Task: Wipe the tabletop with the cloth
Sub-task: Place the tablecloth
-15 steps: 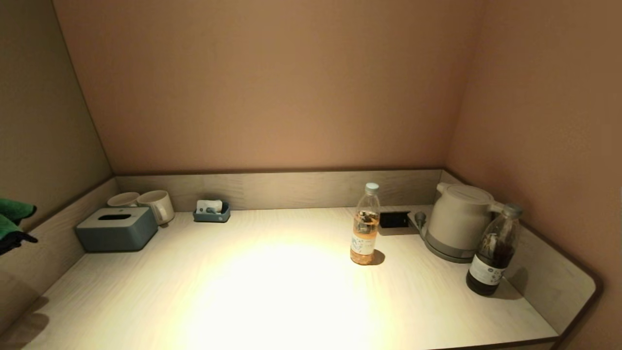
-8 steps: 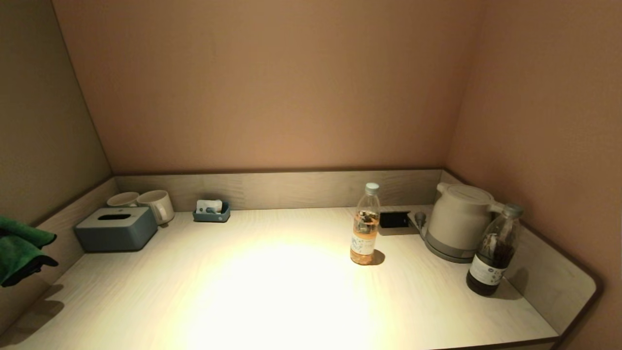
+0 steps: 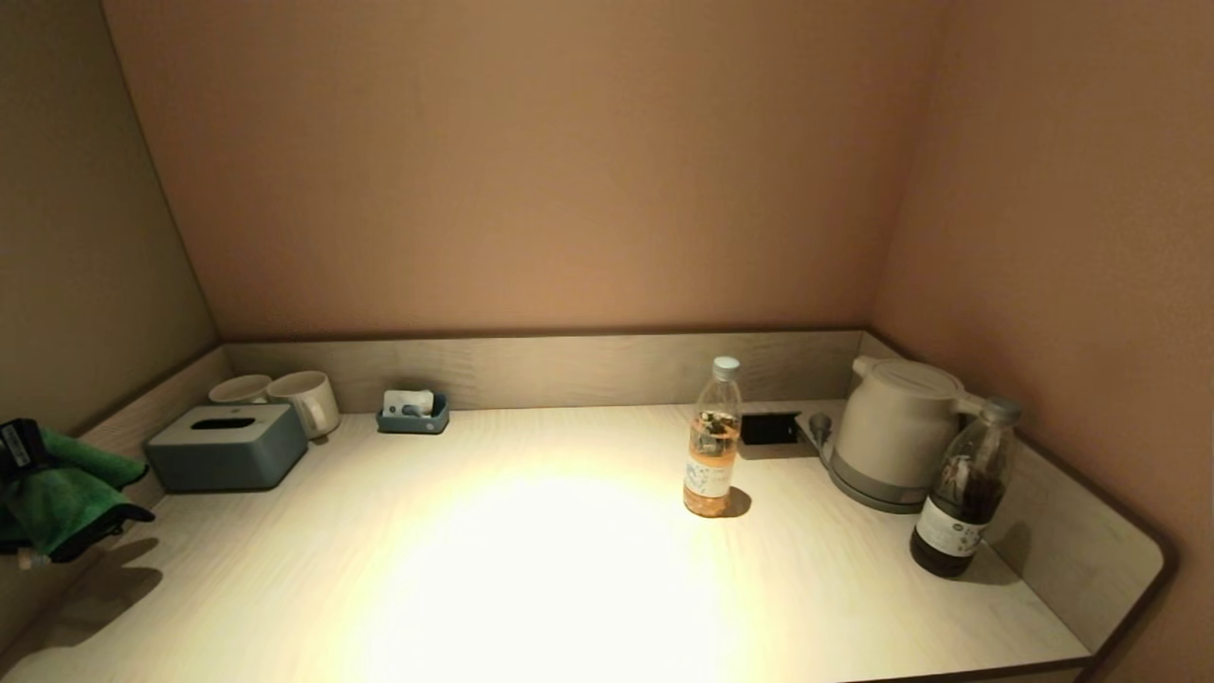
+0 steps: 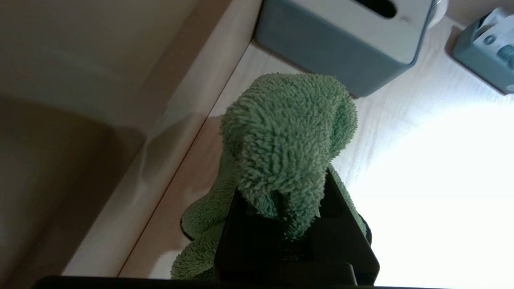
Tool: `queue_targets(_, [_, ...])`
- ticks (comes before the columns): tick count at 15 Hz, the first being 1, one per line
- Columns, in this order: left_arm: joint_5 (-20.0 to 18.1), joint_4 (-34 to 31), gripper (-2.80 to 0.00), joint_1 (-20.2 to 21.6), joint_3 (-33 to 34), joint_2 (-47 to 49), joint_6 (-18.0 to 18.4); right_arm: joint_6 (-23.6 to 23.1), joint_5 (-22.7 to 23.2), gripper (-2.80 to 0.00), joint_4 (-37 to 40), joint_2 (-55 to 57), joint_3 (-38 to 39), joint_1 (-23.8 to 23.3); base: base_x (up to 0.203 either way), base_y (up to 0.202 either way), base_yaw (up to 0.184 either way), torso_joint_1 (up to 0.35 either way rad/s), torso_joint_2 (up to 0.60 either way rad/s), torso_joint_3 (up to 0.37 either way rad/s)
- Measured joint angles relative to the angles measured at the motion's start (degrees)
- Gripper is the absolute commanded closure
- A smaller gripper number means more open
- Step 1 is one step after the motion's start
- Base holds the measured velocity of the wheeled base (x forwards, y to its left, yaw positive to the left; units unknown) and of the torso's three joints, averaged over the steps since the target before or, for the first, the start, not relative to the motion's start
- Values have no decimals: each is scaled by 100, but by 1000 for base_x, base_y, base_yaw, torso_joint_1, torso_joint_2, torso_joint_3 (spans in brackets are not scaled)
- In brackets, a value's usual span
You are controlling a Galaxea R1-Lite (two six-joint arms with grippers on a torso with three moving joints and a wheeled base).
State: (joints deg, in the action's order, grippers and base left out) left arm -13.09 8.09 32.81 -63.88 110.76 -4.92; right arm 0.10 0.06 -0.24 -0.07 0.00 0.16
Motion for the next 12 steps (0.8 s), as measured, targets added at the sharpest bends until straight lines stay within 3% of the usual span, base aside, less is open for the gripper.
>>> queue_targets(12, [53,34,0,-347,87,371,107,0,2,0,2,0,0,0,0,0,0,0,0,0])
